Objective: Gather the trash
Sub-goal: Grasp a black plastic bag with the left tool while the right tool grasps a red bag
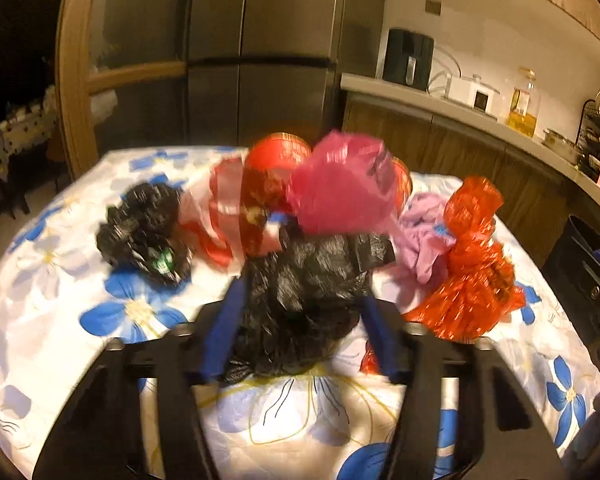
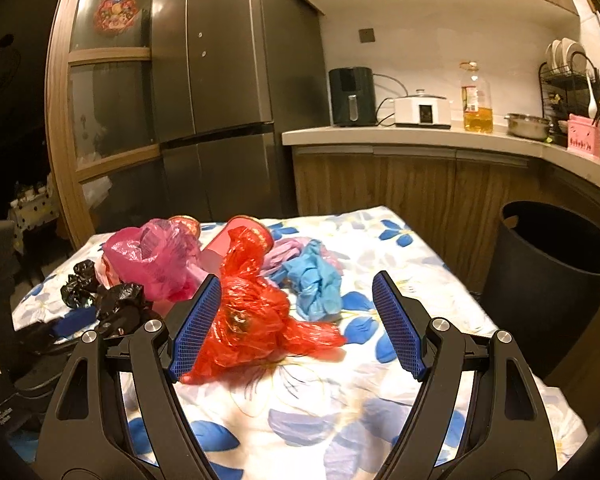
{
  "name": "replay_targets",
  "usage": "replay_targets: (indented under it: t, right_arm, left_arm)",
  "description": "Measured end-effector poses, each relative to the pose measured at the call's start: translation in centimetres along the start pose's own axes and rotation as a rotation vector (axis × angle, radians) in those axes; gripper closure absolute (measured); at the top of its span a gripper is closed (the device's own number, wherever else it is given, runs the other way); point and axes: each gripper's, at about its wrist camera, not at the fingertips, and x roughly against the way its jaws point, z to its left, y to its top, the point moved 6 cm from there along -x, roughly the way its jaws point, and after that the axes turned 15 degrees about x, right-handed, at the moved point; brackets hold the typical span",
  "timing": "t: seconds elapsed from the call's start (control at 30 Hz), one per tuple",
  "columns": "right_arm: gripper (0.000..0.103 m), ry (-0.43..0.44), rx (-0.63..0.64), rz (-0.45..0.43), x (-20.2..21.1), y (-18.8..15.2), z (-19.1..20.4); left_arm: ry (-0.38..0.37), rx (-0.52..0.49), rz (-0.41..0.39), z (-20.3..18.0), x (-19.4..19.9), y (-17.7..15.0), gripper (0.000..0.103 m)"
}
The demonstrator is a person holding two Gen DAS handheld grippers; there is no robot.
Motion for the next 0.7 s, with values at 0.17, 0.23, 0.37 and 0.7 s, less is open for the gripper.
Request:
replay_targets:
  t: [0.17,0.23,0.37,0.7]
  right_arm:
    - [0.026,0.024,0.017,0.029,-1.7,-0.4,1.3]
    - [0.026,0.039,0.023,0.044,-2.4,-0.6,2.0]
    - [0.026,0.055,0.032,0.067,-3.5,-1.0,2.8]
    - [0.058,0.098,0.016,0.119,-4.9,-1.9,3.7]
  left_arm:
    - [-0.029,0.029,0.03,0.8,0.2,-0.4,0.093]
    - [-0.036,0.036,0.016,1.2,1.0,-0.3,0.094]
    - [-0.055,0.049,-0.033,1.8,3.1,0.1,0.094]
    - [-0.071,0.055,-0.117,1.5,6.1,1.5,0.094]
